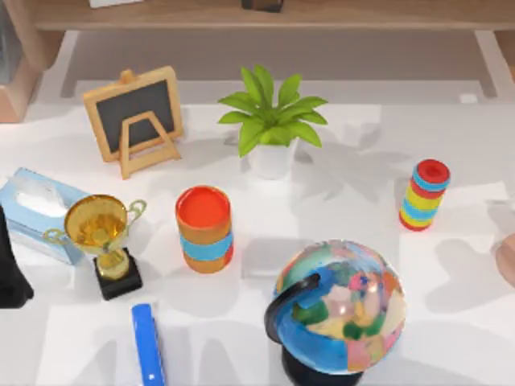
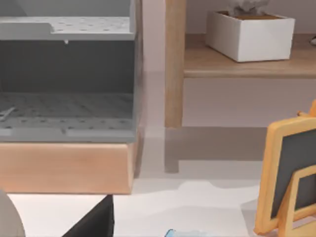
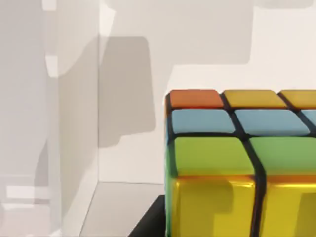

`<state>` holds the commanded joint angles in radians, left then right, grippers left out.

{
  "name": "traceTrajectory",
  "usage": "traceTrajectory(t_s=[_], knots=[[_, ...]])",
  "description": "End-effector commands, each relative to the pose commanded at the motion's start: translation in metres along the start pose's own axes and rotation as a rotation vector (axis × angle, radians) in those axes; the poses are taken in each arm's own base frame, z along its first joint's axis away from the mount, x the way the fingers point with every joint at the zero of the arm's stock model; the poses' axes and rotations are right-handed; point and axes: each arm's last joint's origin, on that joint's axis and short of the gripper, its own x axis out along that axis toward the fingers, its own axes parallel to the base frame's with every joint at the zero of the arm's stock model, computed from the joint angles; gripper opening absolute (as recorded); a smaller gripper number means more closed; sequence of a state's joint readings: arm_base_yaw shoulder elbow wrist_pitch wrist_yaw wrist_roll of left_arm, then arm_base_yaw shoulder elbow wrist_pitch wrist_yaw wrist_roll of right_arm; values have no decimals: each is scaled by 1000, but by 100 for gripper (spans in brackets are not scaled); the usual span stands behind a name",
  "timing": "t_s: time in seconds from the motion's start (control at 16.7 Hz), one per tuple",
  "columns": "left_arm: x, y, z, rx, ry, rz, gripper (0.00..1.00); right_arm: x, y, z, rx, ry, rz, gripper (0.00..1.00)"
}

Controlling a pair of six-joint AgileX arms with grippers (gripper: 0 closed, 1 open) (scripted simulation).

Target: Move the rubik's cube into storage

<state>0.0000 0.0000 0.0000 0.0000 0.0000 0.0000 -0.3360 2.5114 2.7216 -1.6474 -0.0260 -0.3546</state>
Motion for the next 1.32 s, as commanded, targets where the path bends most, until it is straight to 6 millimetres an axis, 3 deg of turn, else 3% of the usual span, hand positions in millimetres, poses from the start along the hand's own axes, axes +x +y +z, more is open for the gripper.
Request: traceTrajectory(t_s=[0.18,0.3,0.66,1.32], knots=[[0,0,0,0,0,0,100,58,-25,4,40,96,11,0],[0,0,0,0,0,0,100,82,-29,5,46,129,17,0],[0,0,0,0,0,0,100,88,-30,6,46,135,19,0],[0,0,0,0,0,0,100,88,-30,6,46,135,19,83]])
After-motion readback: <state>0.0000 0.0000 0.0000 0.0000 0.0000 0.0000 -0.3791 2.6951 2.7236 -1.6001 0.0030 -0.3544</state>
